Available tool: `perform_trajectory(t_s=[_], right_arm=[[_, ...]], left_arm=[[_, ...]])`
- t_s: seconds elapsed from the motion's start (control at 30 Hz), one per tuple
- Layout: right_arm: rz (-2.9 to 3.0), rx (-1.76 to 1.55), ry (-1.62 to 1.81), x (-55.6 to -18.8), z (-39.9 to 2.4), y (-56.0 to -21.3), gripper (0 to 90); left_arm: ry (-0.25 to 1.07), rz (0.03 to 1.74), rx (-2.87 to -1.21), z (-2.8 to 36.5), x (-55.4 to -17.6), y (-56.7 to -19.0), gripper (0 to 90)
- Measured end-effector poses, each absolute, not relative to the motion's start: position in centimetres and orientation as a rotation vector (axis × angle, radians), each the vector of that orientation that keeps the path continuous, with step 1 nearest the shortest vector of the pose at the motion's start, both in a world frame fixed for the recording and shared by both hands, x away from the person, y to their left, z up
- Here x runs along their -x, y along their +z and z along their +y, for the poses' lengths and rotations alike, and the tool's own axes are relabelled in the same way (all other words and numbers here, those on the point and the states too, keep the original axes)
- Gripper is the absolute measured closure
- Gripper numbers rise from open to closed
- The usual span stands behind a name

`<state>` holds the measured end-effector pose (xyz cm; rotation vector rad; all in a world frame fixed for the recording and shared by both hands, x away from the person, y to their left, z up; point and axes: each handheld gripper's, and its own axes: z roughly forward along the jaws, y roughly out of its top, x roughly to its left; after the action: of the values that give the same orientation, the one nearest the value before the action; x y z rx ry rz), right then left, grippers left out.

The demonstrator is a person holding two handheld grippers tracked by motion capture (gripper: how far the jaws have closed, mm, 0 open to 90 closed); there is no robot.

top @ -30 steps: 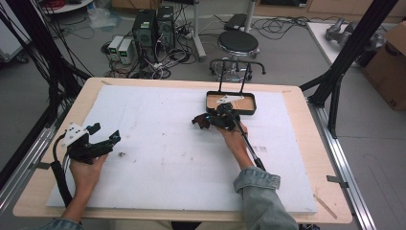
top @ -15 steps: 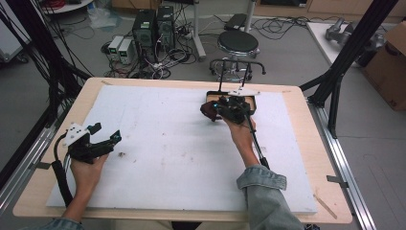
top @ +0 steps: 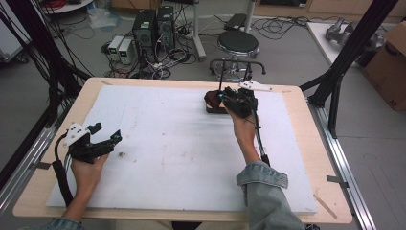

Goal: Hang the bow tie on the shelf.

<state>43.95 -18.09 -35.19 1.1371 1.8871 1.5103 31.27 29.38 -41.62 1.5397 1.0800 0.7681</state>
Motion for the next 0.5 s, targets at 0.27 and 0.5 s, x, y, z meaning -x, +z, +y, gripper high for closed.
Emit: perform_trajectory(t_s=[0.27,0.5], right_arm=[[1.843,-1.13,1.582,-45.2,-15.9,-32.9,66.0],[1.792,-1.151,1.59,-46.9,-14.6,-31.3,66.1]], left_arm=[[0.765,1.078,-1.541,29.4,-31.3,-41.6,17.9],[0.76,1.08,-1.532,29.4,-31.4,-41.7,17.9]])
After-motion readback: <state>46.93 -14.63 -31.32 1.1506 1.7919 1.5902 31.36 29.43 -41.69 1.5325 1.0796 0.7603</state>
